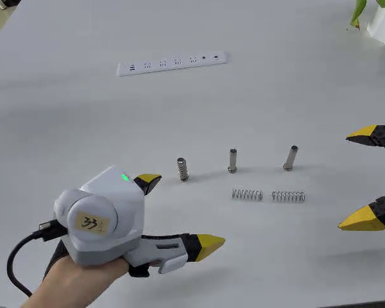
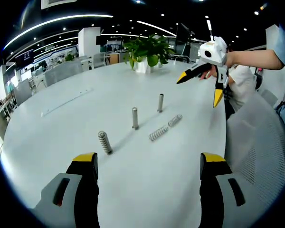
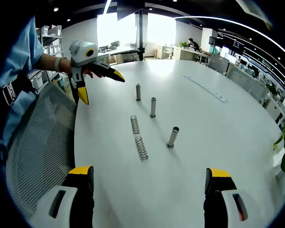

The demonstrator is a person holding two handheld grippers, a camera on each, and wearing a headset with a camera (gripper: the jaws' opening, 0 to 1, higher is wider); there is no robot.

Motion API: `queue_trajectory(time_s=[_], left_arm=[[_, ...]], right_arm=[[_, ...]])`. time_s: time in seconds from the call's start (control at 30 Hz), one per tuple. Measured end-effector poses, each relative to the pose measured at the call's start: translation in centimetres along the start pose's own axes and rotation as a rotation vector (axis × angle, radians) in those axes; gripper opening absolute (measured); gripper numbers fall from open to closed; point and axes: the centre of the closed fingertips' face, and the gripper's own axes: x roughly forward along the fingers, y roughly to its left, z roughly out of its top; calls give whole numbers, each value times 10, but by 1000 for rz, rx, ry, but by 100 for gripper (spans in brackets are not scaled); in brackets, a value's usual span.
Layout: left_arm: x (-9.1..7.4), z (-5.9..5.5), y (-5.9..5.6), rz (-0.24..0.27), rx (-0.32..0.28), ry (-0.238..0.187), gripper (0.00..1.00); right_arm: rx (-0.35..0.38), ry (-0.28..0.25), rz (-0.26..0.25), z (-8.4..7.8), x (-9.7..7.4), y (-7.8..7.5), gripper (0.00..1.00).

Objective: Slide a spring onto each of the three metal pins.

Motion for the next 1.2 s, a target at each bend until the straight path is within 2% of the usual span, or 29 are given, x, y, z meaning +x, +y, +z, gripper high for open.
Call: queue_trajectory(time_s=[0.33, 0.63, 0.8, 0.87, 1.0, 1.07, 1.2], left_arm=[[12, 2, -12, -39, 24, 22, 87], [22, 9, -16, -76, 69, 39, 86], [31, 8, -20, -106, 128, 69, 83], [35, 10, -23, -125, 183, 76, 84], [45, 8, -29, -170, 253, 125, 80], [51, 9, -28, -175, 289, 145, 78], [62, 6, -26, -196, 286, 185, 77]], right_arm=[[72, -6, -37, -26, -16, -1, 96], [104, -39, -52, -27, -19, -3, 95], [113, -46, -54, -28, -18, -2, 95], [114, -49, -56, -28, -18, -1, 94], [121, -57, -48, -27, -18, 3, 94], [122, -55, -47, -29, -17, 5, 94], [130, -56, -46, -29, -16, 8, 93]])
